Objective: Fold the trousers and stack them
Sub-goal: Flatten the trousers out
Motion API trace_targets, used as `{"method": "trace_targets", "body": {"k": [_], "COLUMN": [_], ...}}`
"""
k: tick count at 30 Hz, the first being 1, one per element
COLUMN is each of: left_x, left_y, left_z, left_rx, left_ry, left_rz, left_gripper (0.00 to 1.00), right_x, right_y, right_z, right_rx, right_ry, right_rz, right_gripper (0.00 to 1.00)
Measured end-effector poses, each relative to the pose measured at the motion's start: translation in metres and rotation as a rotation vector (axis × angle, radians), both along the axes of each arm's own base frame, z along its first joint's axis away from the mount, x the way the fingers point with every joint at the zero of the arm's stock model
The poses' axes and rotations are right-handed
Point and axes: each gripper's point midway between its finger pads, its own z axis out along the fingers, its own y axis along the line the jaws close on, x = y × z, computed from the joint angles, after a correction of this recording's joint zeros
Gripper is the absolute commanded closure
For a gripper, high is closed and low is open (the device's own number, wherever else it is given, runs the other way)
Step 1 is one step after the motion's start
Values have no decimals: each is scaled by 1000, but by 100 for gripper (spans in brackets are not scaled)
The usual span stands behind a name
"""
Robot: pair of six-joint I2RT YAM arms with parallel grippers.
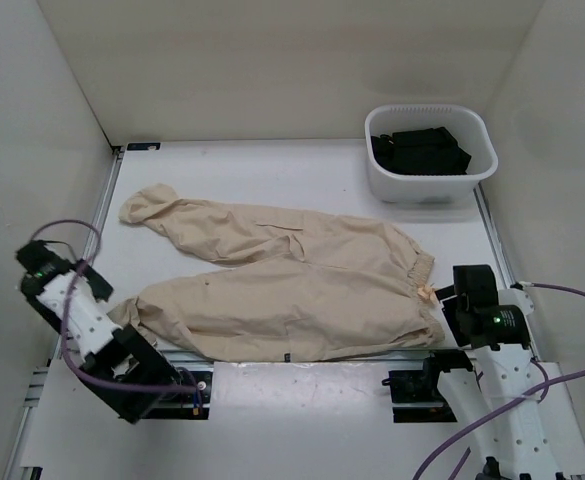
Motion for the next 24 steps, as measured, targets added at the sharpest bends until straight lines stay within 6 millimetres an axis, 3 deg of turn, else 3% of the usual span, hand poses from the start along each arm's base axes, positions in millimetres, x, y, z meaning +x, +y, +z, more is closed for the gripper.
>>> {"method": "trace_targets", "body": {"k": [3, 5, 7, 9, 12, 15, 16, 17, 18, 20, 21, 23, 24], "left_x": [10, 11, 4, -11, -35, -46, -50, -52, -55, -49, -43, -25, -13], "left_y": [44, 53, 40, 8, -43, -65, -66, -66, -62, -53, -46, -27, -16], "left_z": [27, 21, -3, -29, -53, -72, -81, -87, -92, -93, -93, -86, -78], "left_rx": [-38, -85, -189, -307, -415, -426, -415, -413, -413, -414, -398, -347, -313], "left_ry": [-51, -45, 1, 56, 137, 188, 212, 232, 265, 276, 265, 223, 193], "left_rz": [109, 137, 143, 140, 106, 57, 50, 53, 53, 62, 63, 48, 38], "left_gripper": [0, 0, 0, 0, 0, 0, 6, 31, 46, 86, 86, 86, 86], "right_x": [-2, -2, -6, -7, -3, 2, 0, -3, -12, -24, -20, -6, 0], "right_y": [-2, -3, -4, -5, -6, -4, -3, -3, -1, 1, 2, 5, 7], "right_z": [-3, -6, -12, -20, -28, -47, -58, -69, -85, -104, -107, -107, -107], "right_rx": [-5, -7, -11, -16, -20, -14, -13, -12, -7, -5, -5, 2, 9], "right_ry": [26, 36, 54, 69, 64, 85, 114, 153, 224, 332, 348, 341, 345], "right_rz": [-24, -33, -43, -50, -52, -51, -49, -43, -34, -12, -10, 13, 24], "right_gripper": [22, 22, 20, 20, 20, 19, 19, 19, 27, 42, 69, 95, 100]}}
